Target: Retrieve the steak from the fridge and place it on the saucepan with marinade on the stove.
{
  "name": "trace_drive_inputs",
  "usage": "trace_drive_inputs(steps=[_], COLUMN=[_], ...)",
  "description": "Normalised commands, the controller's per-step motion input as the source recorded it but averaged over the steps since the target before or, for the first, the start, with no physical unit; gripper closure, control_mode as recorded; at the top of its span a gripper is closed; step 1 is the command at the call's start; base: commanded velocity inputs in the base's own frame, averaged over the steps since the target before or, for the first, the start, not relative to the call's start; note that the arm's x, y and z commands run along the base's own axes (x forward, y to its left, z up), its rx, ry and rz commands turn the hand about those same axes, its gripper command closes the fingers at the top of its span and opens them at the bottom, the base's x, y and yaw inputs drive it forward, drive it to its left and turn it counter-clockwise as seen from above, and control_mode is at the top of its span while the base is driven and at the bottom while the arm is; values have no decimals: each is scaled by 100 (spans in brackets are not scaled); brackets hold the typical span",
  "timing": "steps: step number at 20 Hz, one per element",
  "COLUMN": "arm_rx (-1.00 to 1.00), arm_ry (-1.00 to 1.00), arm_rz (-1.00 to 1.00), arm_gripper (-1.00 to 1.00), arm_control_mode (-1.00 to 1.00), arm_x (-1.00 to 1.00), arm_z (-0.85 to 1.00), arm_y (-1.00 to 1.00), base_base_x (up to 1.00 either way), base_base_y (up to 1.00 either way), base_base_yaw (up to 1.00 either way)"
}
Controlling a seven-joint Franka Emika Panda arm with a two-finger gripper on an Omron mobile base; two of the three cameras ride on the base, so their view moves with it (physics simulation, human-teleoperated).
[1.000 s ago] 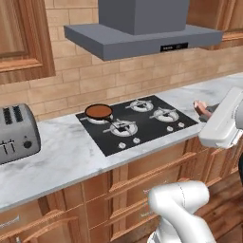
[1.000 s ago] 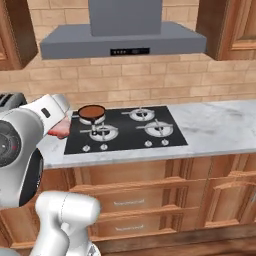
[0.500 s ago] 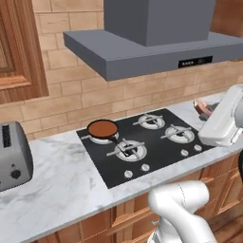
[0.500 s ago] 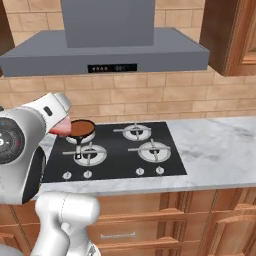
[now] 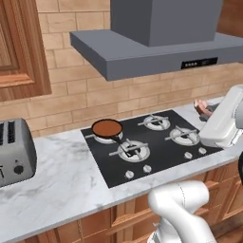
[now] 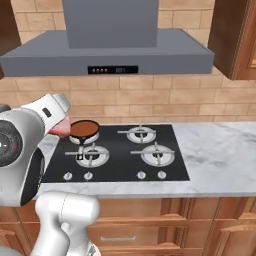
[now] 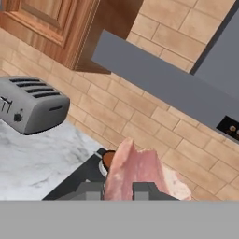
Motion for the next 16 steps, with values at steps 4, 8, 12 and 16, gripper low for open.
trace_drive_inputs(steps=[4, 8, 12, 16], arm_rx=[0, 0, 0, 0], arm_ry=[0, 0, 0, 0], arm_rz=[0, 0, 0, 0], arm_gripper=[100, 100, 100, 100], arm_control_mode=[100, 100, 100, 100], arm_x=[0, 0, 0, 0], arm_z=[0, 0, 0, 0], arm_y=[0, 0, 0, 0], base_base_x=[56, 56, 52, 51], base_base_y=[0, 0, 0, 0], base_base_yaw=[19, 22, 22, 22])
